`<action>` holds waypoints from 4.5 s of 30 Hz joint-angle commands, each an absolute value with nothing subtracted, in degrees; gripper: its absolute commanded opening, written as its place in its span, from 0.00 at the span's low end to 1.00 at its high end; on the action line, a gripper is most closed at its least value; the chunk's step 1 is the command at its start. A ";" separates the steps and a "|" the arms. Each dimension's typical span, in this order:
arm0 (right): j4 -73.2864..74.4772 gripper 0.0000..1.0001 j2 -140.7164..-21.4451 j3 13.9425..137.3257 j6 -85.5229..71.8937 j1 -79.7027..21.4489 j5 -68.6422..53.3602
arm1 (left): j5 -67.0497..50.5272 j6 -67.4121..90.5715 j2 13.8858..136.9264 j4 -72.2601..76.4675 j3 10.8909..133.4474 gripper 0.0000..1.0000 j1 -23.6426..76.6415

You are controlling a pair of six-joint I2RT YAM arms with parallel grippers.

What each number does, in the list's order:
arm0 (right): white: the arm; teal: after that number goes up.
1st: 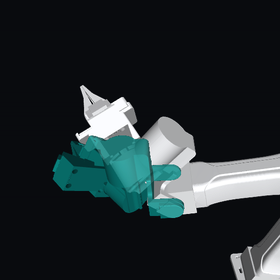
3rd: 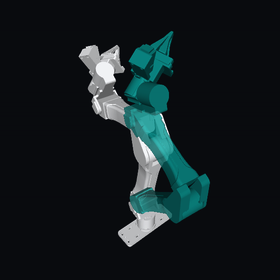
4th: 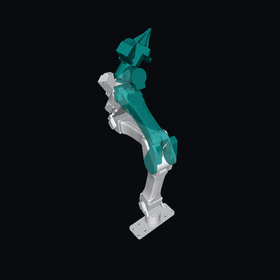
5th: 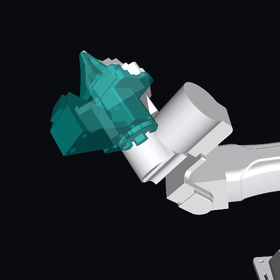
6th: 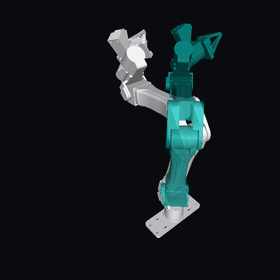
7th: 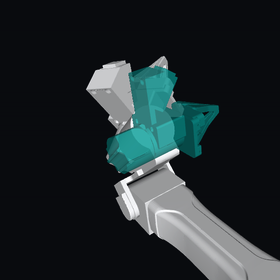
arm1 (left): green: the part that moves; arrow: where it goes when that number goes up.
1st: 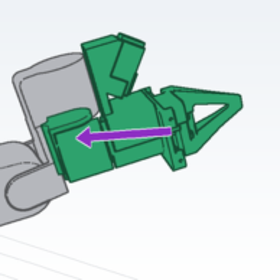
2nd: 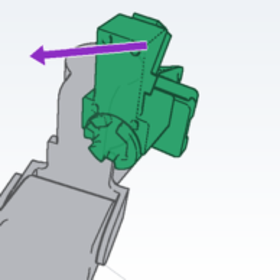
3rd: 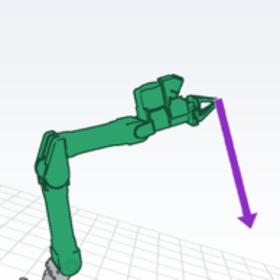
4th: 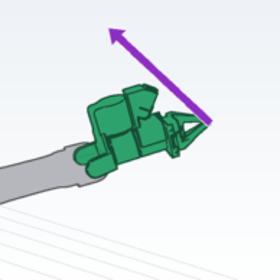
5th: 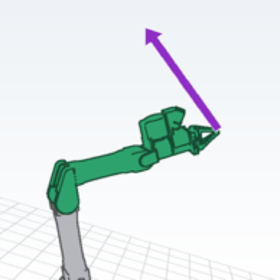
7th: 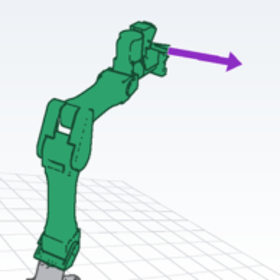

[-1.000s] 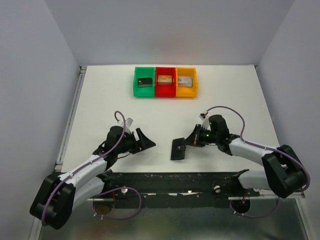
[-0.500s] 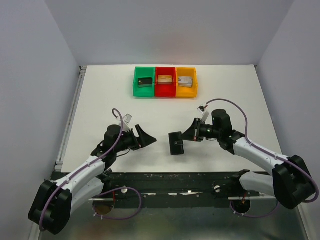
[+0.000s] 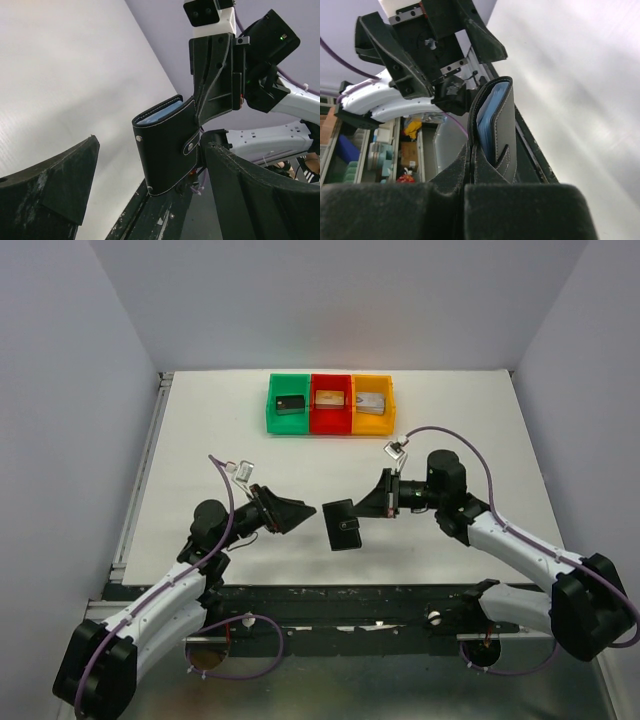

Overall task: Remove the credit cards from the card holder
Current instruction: Pick up the card holder from the center of the board, then open the card holder at the center of the board.

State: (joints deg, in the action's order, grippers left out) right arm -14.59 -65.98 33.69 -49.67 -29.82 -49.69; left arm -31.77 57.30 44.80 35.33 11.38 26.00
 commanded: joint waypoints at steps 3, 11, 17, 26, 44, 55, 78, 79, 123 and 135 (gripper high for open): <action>-30.83 0.00 -69.07 35.07 -59.84 -32.25 -54.14 | -37.79 58.80 47.72 43.85 12.48 0.96 26.28; -40.51 0.00 -73.21 36.74 -65.39 -34.89 -53.79 | -39.99 59.68 48.69 47.55 12.22 0.96 26.72; -46.93 0.00 -75.32 35.86 -69.17 -35.16 -53.53 | -40.87 60.12 48.69 49.56 11.60 0.96 27.25; -43.69 0.00 -75.85 35.42 -66.89 -35.16 -52.56 | -40.78 61.26 46.76 51.24 11.69 0.91 27.25; -32.79 0.00 -73.65 36.03 -59.68 -35.16 -51.15 | -38.41 58.01 41.48 41.06 13.45 0.57 27.33; -26.90 0.00 -72.60 37.26 -56.08 -35.16 -50.98 | -38.76 54.94 42.01 34.90 15.91 0.38 27.33; 28.28 0.78 -65.30 59.93 -29.01 -44.45 -15.68 | -20.06 45.97 41.48 -2.17 29.78 0.00 31.01; 29.34 0.77 -65.30 60.99 -28.83 -45.95 -12.34 | -17.08 45.53 42.01 -4.98 31.45 0.00 31.98; 39.81 0.65 -81.21 78.40 -32.87 -67.85 25.84 | 15.99 65.04 53.35 -29.36 54.23 0.00 51.94; 44.73 0.61 -86.22 82.26 -33.13 -68.03 26.72 | 17.49 65.13 52.82 -29.53 54.14 0.00 53.00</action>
State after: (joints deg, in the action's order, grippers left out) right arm 41.10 -83.83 80.29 -32.12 -67.53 26.11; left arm 15.86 64.34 54.00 -30.39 52.99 52.14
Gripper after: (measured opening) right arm 0.618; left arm 0.054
